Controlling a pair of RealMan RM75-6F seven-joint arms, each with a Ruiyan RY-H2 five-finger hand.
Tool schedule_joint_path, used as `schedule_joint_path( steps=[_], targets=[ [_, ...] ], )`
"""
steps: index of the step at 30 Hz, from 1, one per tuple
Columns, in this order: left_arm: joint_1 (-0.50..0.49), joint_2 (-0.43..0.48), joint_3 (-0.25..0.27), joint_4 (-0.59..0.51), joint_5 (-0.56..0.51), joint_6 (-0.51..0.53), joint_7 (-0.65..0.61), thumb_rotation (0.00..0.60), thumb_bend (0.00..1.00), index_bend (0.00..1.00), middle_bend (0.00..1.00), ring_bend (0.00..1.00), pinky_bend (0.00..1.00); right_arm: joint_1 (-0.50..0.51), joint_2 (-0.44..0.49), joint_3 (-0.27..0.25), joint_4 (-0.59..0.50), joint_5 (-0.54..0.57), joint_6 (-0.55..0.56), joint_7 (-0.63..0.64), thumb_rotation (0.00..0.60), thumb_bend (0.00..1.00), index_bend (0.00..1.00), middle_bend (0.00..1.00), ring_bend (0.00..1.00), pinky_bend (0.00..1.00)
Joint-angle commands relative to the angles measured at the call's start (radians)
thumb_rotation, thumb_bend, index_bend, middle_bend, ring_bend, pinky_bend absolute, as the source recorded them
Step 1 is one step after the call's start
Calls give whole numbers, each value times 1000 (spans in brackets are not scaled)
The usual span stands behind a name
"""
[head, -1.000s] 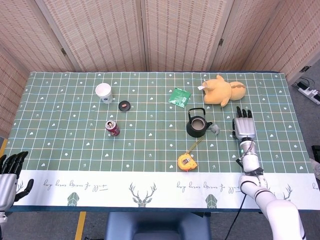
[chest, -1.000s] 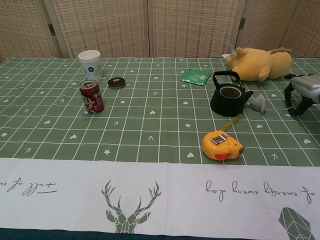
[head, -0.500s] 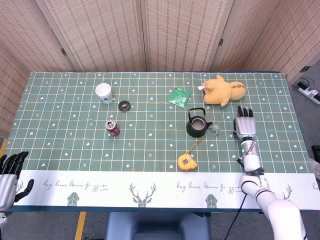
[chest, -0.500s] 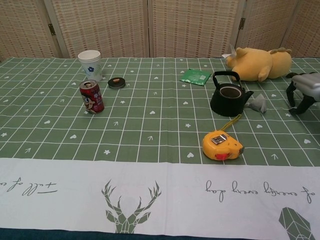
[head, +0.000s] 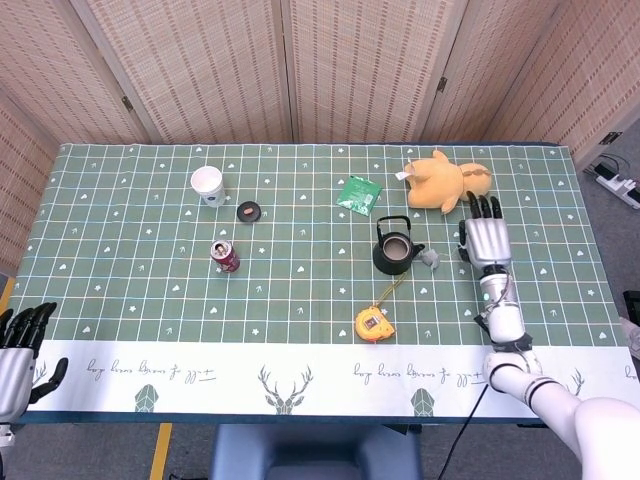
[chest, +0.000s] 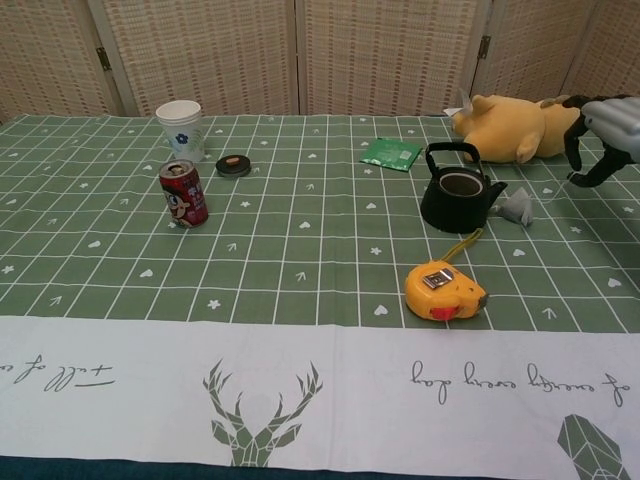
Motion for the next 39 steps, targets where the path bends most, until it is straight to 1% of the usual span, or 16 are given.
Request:
schedule_joint_path(
  steps=[1, 2, 5, 7, 10, 13, 17, 22, 27, 34, 39],
  targets=[
    [0, 2, -1, 2, -2, -2, -7, 600, 367, 0, 57, 68, 26, -37, 160, 43, -337, 19, 158, -178, 600, 369, 652, 68, 0, 0],
    [-1, 3, -2, 3, -4, -4, -9, 600, 367, 0, 57, 68, 26, -42, 188, 53, -412, 31, 180, -221, 600, 369, 652, 68, 0, 0],
    [-1, 7, -4, 3, -9, -7, -19, 600, 367, 0, 57, 68, 26, -43, 245, 72, -565, 60, 228, -326, 600, 370, 653, 68, 0, 0],
    [0, 10, -4, 3, -6, -3, -29, 600, 368, 0, 57, 68, 26, -41, 274, 85, -648, 81, 255, -378, 600, 370, 654, 68, 0, 0],
    [2, 14, -3, 4, -3, -2, -40, 600, 368, 0, 57, 68, 25, -35, 306, 97, -734, 104, 286, -435, 600, 370, 654, 68, 0, 0],
    [2, 17, -3, 4, -6, -3, -47, 600, 367, 0, 57, 68, 26, -28, 329, 109, -796, 124, 311, -469, 600, 369, 654, 68, 0, 0],
    [3, 20, -4, 2, -7, -2, -58, 600, 367, 0, 57, 68, 27, -15, 347, 120, -839, 149, 334, -496, 600, 370, 658, 70, 0, 0],
    [7, 27, -5, 0, -17, -3, -72, 600, 367, 0, 57, 69, 27, 13, 349, 132, -850, 197, 339, -521, 600, 370, 660, 73, 0, 0],
    [11, 36, -11, 0, -26, 1, -96, 600, 367, 0, 57, 69, 28, 52, 330, 127, -820, 235, 330, -545, 600, 369, 660, 73, 0, 0],
    [26, 47, -11, -5, -27, 21, -122, 600, 367, 0, 57, 69, 29, 108, 278, 110, -726, 278, 296, -551, 600, 370, 660, 73, 0, 0],
    [31, 50, -9, -10, -28, 22, -124, 600, 367, 0, 57, 69, 28, 147, 228, 95, -627, 304, 247, -528, 600, 371, 660, 73, 0, 0]
  ],
)
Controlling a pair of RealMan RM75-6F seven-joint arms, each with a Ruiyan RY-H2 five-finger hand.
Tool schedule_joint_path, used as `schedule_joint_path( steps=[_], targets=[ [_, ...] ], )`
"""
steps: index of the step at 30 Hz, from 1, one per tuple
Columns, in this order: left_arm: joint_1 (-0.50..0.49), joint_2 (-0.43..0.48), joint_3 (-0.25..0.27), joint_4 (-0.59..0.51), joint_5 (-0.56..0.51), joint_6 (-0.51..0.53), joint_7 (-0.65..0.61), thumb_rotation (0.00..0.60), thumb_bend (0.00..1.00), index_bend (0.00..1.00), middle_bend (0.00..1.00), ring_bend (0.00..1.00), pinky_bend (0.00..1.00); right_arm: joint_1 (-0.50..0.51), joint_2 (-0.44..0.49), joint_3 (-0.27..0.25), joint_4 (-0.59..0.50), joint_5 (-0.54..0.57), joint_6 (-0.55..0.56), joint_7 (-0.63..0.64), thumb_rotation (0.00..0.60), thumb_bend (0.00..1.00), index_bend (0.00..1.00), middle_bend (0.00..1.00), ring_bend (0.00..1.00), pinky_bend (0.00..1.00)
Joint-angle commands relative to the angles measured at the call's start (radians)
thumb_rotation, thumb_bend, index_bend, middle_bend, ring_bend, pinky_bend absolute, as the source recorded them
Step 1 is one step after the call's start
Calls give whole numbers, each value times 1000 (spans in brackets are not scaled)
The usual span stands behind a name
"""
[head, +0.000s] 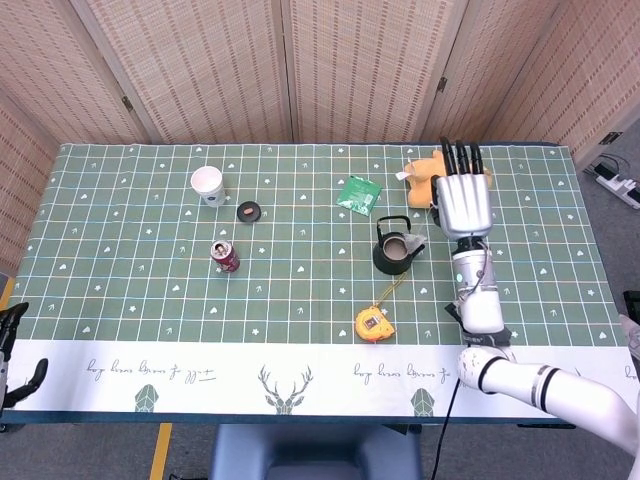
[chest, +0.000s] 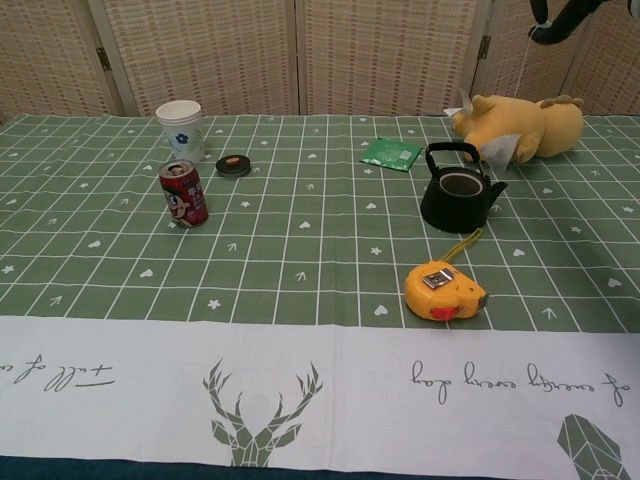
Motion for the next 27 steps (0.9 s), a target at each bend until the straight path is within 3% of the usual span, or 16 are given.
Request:
schedule_joint_path(
  steps=[1, 10, 17, 27],
  targets=[
    [2, 2, 0, -2, -2, 0, 0, 600, 368, 0, 57, 69, 29, 37, -45, -13, 78, 24, -44, 22, 600, 370, 660, 73, 0, 0],
    [9, 11, -7, 0, -11, 6, -25, 600, 368, 0, 57, 69, 28, 90, -127, -38, 244, 47, -111, 56, 600, 369, 663, 73, 0, 0],
    [11, 10, -6, 0, -2, 12, -25, 600, 367, 0, 57, 69, 30, 95, -147, -57, 289, 48, -124, 66, 600, 370, 669, 74, 0, 0],
    [8, 0, -7, 0, -6, 6, 10, 600, 368, 0, 57, 69, 29, 7, -110, -194, 218, -85, -60, 88, 600, 370, 672, 75, 0, 0]
  ],
)
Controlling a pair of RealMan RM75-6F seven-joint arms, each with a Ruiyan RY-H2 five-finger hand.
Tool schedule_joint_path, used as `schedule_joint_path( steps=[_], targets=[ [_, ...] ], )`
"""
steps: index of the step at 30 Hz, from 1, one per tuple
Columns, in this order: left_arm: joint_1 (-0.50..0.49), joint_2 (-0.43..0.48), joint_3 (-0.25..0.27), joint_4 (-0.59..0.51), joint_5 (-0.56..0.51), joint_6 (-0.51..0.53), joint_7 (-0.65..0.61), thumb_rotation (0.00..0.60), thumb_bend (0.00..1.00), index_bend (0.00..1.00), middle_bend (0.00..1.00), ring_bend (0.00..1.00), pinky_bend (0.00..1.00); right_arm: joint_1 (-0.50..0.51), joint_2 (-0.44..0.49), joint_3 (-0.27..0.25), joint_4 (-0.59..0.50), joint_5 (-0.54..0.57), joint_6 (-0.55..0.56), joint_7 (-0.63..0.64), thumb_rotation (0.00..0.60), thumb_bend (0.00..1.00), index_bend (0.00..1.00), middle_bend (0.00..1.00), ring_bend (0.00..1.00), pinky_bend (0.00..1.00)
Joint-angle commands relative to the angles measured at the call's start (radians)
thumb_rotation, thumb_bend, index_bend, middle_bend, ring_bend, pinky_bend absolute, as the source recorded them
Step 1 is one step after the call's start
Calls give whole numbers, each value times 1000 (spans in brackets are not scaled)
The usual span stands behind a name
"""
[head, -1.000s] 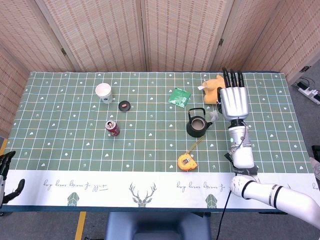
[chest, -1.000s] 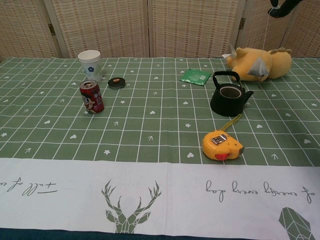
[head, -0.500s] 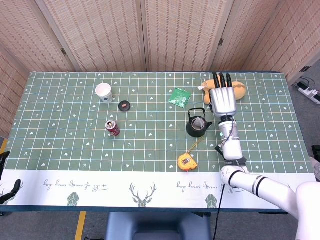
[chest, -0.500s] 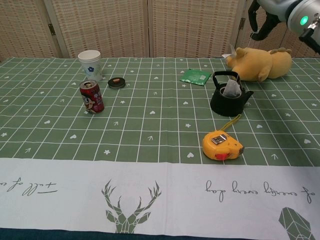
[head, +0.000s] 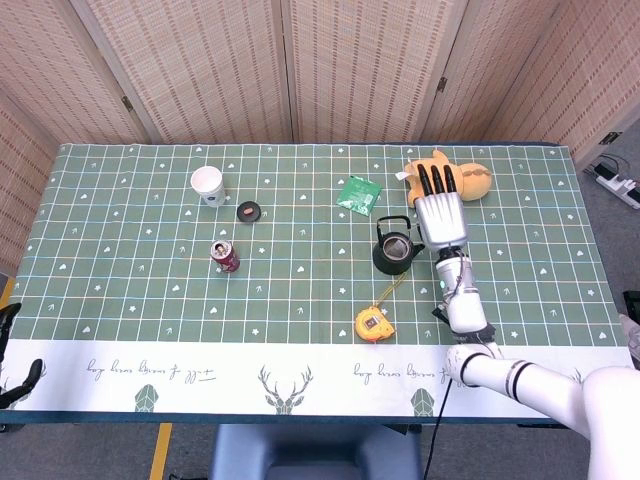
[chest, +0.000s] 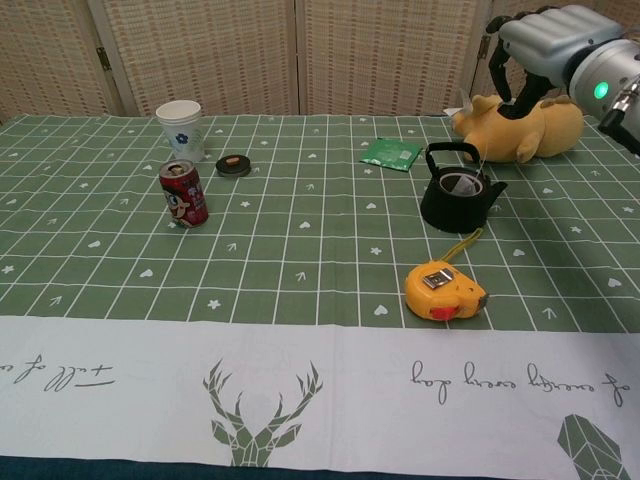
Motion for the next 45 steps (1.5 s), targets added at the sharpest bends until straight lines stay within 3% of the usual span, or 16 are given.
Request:
schedule_joint_path(
  steps=[1, 8, 10, 12, 15, 18, 24, 27, 31, 34, 40, 45],
  targets=[
    [-2, -6, 0, -1, -1, -5, 18, 600, 368, 0, 57, 69, 28, -51, 26, -59, -43, -60, 45, 12, 600, 370, 672, 75, 0, 0],
    [-7, -16, -2, -7, -12, -15, 53, 600, 368, 0, 57, 70, 31, -116, 35, -135, -38, -135, 70, 38, 600, 370, 672, 69, 0, 0],
    [-7, -18, -4, -7, -18, -17, 58, 600, 368, 0, 57, 70, 32, -130, 32, -149, -31, -140, 61, 42, 600, 370, 627, 55, 0, 0],
    [-8, -19, -6, -7, -21, -18, 60, 600, 367, 0, 57, 70, 29, -139, 33, -160, -33, -135, 48, 30, 600, 370, 465, 22, 0, 0],
    [-8, -20, -6, -6, -24, -20, 65, 600, 368, 0, 57, 70, 27, -147, 31, -166, -38, -128, 42, 3, 600, 370, 145, 0, 0, 0],
    [-9, -20, -6, -7, -23, -21, 65, 600, 368, 0, 57, 71, 28, -150, 33, -157, -52, -114, 37, -14, 600, 370, 10, 0, 0, 0],
    [-7, -19, -6, -7, -19, -16, 59, 600, 368, 0, 57, 71, 29, -168, 76, -147, -133, -89, 32, -27, 600, 370, 0, 0, 0, 0],
    [-6, -18, -5, -6, -12, -12, 57, 600, 368, 0, 57, 71, 28, -215, 149, -147, -252, -101, 79, 14, 600, 370, 0, 0, 0, 0],
    [-11, -19, -1, -7, -2, -18, 63, 600, 368, 0, 57, 71, 28, -337, 296, -164, -455, -175, 229, 136, 600, 370, 0, 0, 0, 0],
    [-15, -20, 2, -6, 6, -24, 62, 600, 368, 0, 57, 71, 29, -467, 399, -217, -553, -283, 391, 227, 600, 370, 0, 0, 0, 0],
    [-28, -21, 8, -7, 24, -39, 59, 600, 368, 0, 57, 71, 28, -691, 453, -323, -511, -438, 629, 422, 600, 370, 0, 0, 0, 0],
    [-27, -28, 15, -6, 51, -23, 79, 600, 368, 0, 57, 70, 29, -755, 434, -330, -402, -472, 642, 609, 600, 370, 0, 0, 0, 0]
  ],
)
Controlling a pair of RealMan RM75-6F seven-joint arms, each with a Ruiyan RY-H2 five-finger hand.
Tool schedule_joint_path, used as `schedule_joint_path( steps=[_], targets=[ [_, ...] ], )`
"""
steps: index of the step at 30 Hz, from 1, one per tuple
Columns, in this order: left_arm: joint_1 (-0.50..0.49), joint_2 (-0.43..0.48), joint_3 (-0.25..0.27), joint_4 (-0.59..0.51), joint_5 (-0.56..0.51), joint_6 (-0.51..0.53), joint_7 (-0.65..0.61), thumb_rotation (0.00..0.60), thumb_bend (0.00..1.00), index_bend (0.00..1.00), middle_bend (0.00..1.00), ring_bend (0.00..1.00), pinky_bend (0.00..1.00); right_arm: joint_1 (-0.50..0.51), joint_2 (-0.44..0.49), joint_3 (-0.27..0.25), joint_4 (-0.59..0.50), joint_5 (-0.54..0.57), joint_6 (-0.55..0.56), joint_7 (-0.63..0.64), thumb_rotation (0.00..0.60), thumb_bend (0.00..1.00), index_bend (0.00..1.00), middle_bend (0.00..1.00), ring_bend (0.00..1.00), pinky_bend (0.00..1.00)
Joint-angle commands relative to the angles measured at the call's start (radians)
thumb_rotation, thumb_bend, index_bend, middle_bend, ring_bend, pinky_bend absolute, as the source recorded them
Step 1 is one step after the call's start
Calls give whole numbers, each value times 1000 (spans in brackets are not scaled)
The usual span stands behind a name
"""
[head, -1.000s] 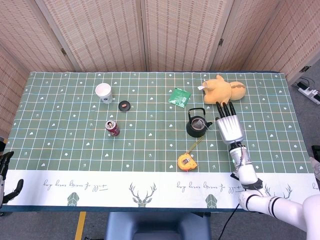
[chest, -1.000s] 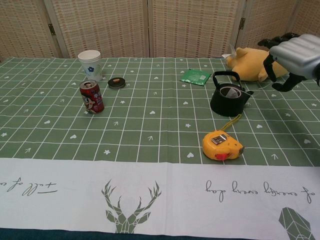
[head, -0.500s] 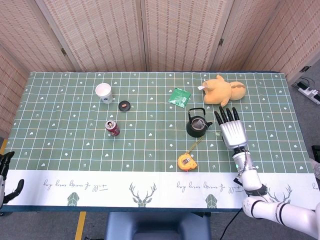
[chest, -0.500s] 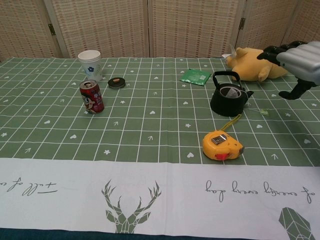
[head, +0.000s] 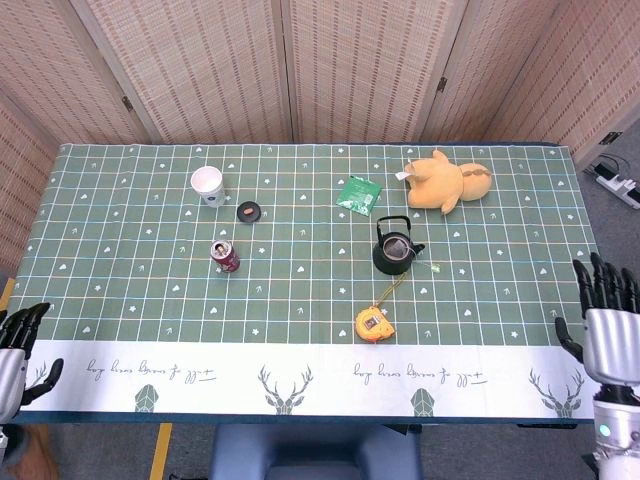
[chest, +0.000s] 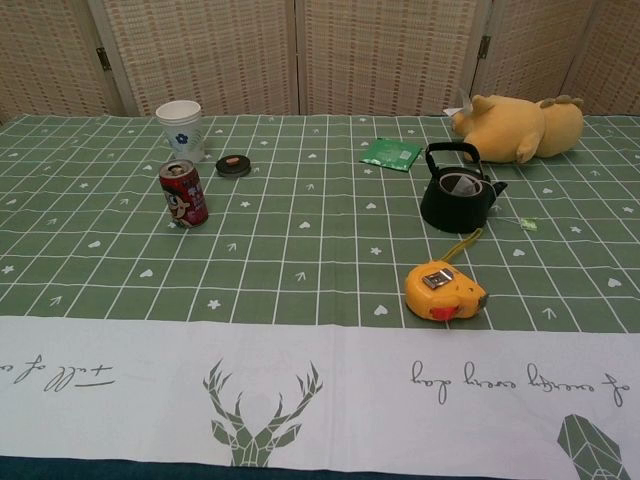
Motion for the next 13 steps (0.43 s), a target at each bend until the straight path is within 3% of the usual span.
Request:
schedule_joint_path(
  steps=[1, 4, 13],
  targets=[
    [2, -11, -1, 7, 16, 22, 27, 600, 368, 0, 57, 71, 31, -77, 15, -29, 101, -55, 1, 205, 600, 370, 0, 0, 0, 0],
    [-1, -15, -1, 12, 31, 30, 17, 600, 368, 0, 57, 71, 31, -62, 19, -22, 129, -40, -81, 233, 600, 370, 0, 0, 0, 0],
    [-7, -12, -1, 17, 30, 24, 13, 600, 368, 0, 57, 70, 33, -77, 0, -1, 129, -75, -94, 188, 600, 370, 0, 0, 0, 0]
  ],
)
